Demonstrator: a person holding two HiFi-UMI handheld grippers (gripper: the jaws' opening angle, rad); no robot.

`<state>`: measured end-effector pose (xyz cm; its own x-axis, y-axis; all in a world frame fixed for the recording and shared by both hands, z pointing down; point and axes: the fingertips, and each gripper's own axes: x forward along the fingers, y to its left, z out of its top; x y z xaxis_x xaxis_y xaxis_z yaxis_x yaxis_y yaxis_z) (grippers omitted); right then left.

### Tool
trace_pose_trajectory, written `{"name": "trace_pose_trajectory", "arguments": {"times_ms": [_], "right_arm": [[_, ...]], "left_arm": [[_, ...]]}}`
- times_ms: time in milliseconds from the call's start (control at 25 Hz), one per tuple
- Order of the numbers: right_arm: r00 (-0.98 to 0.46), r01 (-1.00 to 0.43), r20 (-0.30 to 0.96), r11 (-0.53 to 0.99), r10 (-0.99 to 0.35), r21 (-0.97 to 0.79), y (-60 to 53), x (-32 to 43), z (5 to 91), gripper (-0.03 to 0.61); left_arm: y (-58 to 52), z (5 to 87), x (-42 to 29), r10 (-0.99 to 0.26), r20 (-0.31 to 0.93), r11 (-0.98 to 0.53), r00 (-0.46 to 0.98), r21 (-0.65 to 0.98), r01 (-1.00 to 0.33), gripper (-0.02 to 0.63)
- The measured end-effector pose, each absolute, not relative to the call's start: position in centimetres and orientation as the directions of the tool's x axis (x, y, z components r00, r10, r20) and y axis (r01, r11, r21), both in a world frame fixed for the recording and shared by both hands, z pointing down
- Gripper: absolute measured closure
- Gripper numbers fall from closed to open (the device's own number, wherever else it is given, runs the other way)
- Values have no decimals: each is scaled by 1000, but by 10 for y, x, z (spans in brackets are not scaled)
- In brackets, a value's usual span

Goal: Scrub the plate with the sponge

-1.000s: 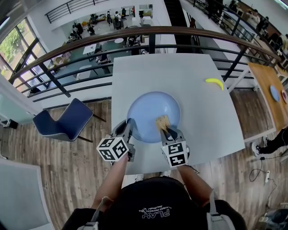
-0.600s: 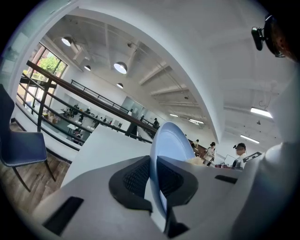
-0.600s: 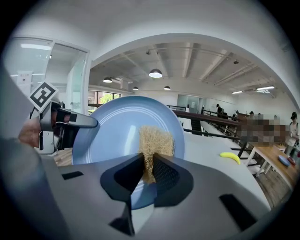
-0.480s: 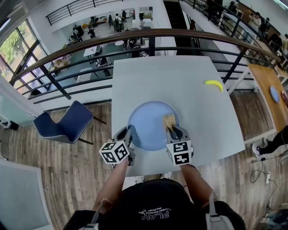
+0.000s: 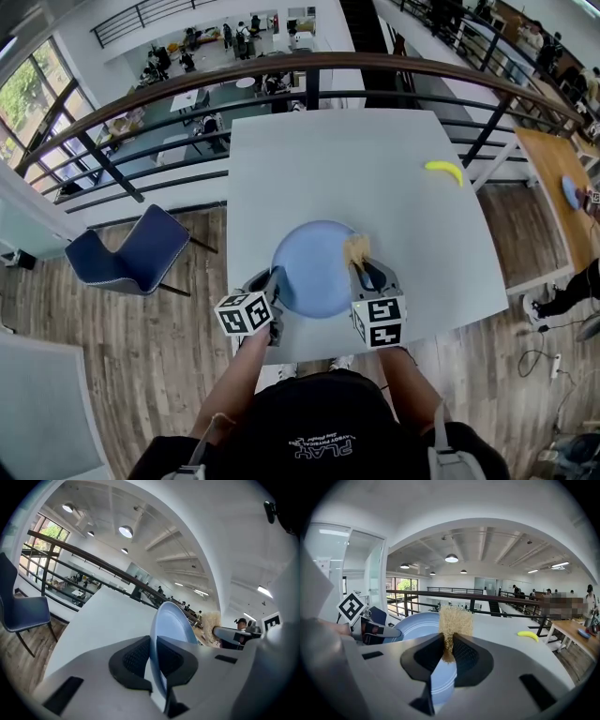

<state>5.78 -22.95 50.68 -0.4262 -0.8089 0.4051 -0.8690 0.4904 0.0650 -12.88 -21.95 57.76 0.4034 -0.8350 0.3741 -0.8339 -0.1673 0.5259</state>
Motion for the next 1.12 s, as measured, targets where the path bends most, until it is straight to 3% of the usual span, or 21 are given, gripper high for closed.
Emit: {"name": "trace_pose_trajectory", "arguments": {"times_ms": [560,1120], "right_arm": [[-380,-883,526,467,-761,38,-233,97,562,515],[-394,-879,579,477,-713,-10,-231,110,602,515]], "left_arm": [[-206,677,-95,-703,549,-46,452,599,-799,580],[-191,730,-68,-626,605,57,492,665,-745,578]]}}
